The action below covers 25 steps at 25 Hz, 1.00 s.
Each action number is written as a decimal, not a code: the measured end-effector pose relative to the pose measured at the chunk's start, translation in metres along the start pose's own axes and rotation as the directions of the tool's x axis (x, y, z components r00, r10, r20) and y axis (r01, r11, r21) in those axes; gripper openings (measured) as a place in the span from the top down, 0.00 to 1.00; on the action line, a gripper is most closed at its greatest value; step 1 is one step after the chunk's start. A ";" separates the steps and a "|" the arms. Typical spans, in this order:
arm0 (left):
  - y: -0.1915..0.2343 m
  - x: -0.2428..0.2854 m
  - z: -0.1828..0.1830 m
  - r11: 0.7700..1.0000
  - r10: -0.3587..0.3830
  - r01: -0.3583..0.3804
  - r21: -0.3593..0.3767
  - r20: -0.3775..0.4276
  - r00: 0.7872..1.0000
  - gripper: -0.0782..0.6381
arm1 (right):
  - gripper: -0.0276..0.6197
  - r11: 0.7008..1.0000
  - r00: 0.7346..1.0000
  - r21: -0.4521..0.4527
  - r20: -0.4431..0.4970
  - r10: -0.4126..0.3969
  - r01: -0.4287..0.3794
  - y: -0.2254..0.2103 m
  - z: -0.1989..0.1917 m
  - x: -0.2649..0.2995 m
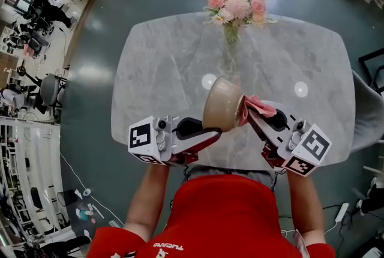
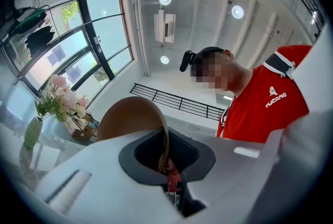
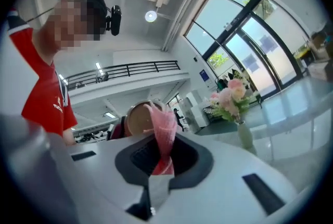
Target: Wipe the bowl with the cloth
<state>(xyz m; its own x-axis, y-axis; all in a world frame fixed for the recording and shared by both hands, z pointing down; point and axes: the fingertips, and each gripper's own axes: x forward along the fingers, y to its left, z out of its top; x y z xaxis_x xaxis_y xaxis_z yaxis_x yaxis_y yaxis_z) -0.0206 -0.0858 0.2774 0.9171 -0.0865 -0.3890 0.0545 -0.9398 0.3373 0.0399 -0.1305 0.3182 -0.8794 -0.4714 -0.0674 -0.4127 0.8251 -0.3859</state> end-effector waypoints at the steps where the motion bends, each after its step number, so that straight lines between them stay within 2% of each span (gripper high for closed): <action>1: 0.001 -0.001 0.000 1.000 0.006 -0.006 0.001 0.003 1.000 0.87 | 0.92 0.999 1.000 0.031 0.008 0.017 -0.017 0.006 -0.005 0.002; 3: 0.001 -0.004 0.002 1.000 0.014 -0.014 0.002 0.008 1.000 0.87 | 0.92 0.998 0.999 0.059 0.030 0.018 -0.020 0.009 -0.007 0.003; 6: 0.004 -0.004 0.005 1.000 0.020 -0.020 0.008 0.013 1.000 0.87 | 0.92 0.997 0.997 0.069 0.060 -0.039 0.035 -0.007 -0.001 0.001; 8: 0.010 -0.005 0.006 0.999 0.036 -0.037 0.013 0.025 0.999 0.87 | 0.92 0.995 0.996 0.096 0.072 -0.045 0.038 -0.015 -0.001 0.000; 12: 0.018 -0.007 0.007 0.996 0.087 -0.088 0.016 0.040 0.995 0.87 | 0.92 0.991 0.998 0.134 0.058 0.019 -0.026 0.011 -0.010 0.006; 15: 0.021 -0.009 0.004 0.994 0.112 -0.113 0.013 0.037 0.993 0.87 | 0.92 0.991 0.997 0.117 0.054 0.060 -0.066 0.031 -0.009 0.013; 18: 0.020 -0.009 0.007 0.993 0.115 -0.116 0.014 0.044 0.992 0.87 | 0.92 0.997 0.999 0.072 0.046 0.008 -0.011 0.021 -0.005 0.009; 21: 0.019 -0.007 0.010 0.993 0.112 -0.113 0.024 0.048 0.993 0.87 | 0.92 0.997 0.999 0.074 0.031 -0.039 0.037 0.009 -0.007 0.004; 25: 0.022 -0.007 0.009 0.989 0.148 -0.149 0.024 0.044 0.988 0.87 | 0.92 0.995 0.999 0.094 0.013 0.032 -0.033 0.040 -0.015 0.018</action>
<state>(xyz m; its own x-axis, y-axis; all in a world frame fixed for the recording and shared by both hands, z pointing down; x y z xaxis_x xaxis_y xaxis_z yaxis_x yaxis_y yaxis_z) -0.0298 -0.1088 0.2799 0.8969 -0.2388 -0.3721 -0.0923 -0.9242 0.3706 0.0043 -0.1011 0.3156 -0.8889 -0.4489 -0.0915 -0.3593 0.8071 -0.4686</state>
